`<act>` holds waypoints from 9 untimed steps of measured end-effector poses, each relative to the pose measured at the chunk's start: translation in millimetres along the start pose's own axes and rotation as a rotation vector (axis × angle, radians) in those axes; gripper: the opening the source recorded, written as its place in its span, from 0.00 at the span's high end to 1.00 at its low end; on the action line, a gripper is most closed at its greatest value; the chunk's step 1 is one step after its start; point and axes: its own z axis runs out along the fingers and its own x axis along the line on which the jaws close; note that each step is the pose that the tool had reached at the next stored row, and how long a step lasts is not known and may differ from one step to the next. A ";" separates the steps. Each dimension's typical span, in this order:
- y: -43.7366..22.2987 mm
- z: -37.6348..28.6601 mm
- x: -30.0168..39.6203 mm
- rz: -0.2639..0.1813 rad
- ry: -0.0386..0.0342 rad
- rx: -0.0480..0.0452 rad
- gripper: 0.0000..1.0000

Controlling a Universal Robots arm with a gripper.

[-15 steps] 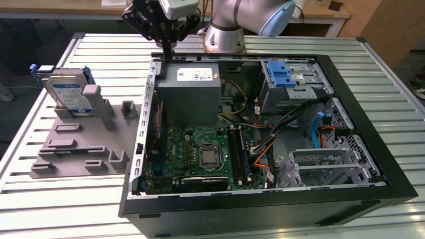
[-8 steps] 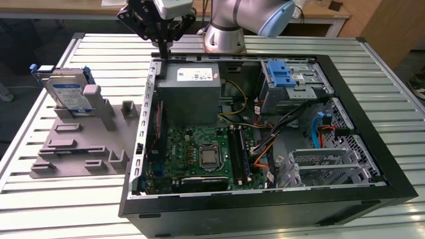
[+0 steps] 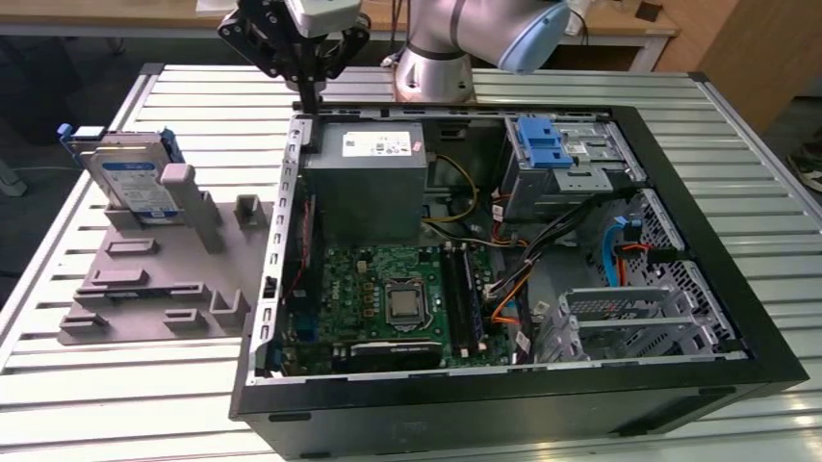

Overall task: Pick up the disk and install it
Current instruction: 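Reach for the disk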

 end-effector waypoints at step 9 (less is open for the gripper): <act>0.3 0.3 6.1 0.000 0.0000 0.0000 0.89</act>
